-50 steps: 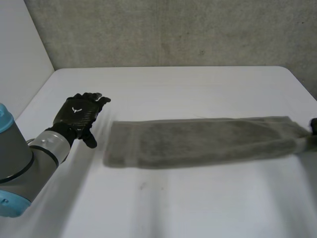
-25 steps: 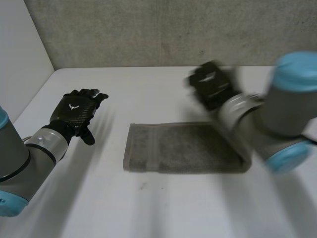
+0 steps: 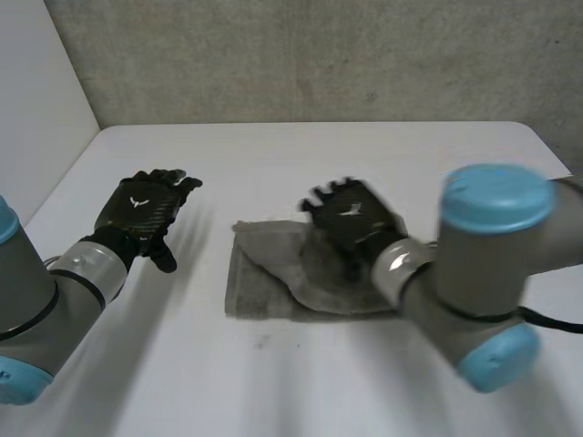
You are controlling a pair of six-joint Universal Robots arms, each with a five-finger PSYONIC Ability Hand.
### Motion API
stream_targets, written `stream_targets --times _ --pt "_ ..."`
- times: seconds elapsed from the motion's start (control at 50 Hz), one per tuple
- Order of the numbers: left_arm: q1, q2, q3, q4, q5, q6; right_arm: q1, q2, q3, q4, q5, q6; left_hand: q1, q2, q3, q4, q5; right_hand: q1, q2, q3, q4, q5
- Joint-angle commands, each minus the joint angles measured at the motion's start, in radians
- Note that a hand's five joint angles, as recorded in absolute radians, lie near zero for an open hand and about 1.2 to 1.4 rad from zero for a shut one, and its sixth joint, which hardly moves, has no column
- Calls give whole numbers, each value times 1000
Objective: Fold the towel.
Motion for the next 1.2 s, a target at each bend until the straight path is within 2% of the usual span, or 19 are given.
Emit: stream_targets --times 0.02,0.1,0.2,0.32,0.36,0.38,0.42,0.44,0.48,0.52,0.68,0.86,0.92,0.94,0.96,0.98,1.0,1.08,1.2 --pt "-8 0 0 0 0 0 -195 -81 203 17 -11 49 1 9 9 7 -28 -25 -9 -8 -15 -37" --pt "-13 -2 -1 0 0 0 -252 -88 277 4 -34 44 1 9 9 7 -28 -25 -9 -8 -15 -37" --pt "-20 -2 0 0 0 0 -321 -89 354 -28 -108 47 1 9 9 7 -28 -25 -9 -8 -15 -37" --pt "-52 -3 3 0 0 0 -349 -91 397 -65 -129 54 1 9 9 7 -28 -3 13 14 7 -15" --pt "-68 -3 5 0 0 -2 -353 -91 422 -101 -151 55 1 9 9 7 -28 233 250 251 244 222" --pt "-68 -3 5 0 0 -2 -353 -91 422 -101 -151 55 1 9 9 7 -28 235 251 252 245 223" --pt "-72 -3 5 0 0 -2 -361 -91 445 -155 -166 57 1 9 9 7 -28 477 493 494 487 466" --pt "-72 -3 3 0 0 -2 -361 -91 445 -155 -166 57 1 9 9 7 -28 478 494 496 489 467" --pt "-74 -3 2 0 -2 -2 -362 -91 460 -209 -169 72 1 9 9 7 -28 692 708 709 702 680" --pt "-77 -3 0 0 -2 -2 -361 -91 462 -229 -169 84 1 9 9 7 -28 716 732 733 726 704" --pt "-75 -3 -1 0 -2 -2 -361 -94 455 -235 -171 164 1 9 9 7 -28 602 618 619 612 590" --pt "-75 -3 -4 0 -2 -2 -364 -92 443 -233 -171 248 1 9 9 7 -28 625 641 643 636 614" --pt "-75 -3 -9 0 0 -2 -366 -85 439 -235 -171 256 1 9 9 7 -28 681 697 698 691 669" --pt "-75 -3 -10 0 -2 -2 -367 -81 437 -235 -171 259 1 9 9 7 -28 791 808 809 802 780" --pt "-75 -2 -11 0 -2 -2 -367 -83 437 -238 -169 261 1 9 9 7 -28 1025 1041 1042 1035 1014" --pt "-75 -2 -11 0 -2 -2 -367 -83 437 -238 -169 261 1 9 9 7 -28 1027 1043 1045 1038 1016" --pt "-75 -2 -14 0 0 -2 -367 -84 437 -243 -160 262 1 9 9 7 -28 1195 1211 1212 1205 1183" --pt "-74 -2 -14 0 0 -2 -366 -94 425 -244 -158 259 1 9 9 7 -28 1197 1213 1214 1207 1185" --pt "-72 1 -6 0 -2 -2 -341 -94 288 -220 -146 250 1 9 9 7 -28 1197 1213 1214 1207 1185"
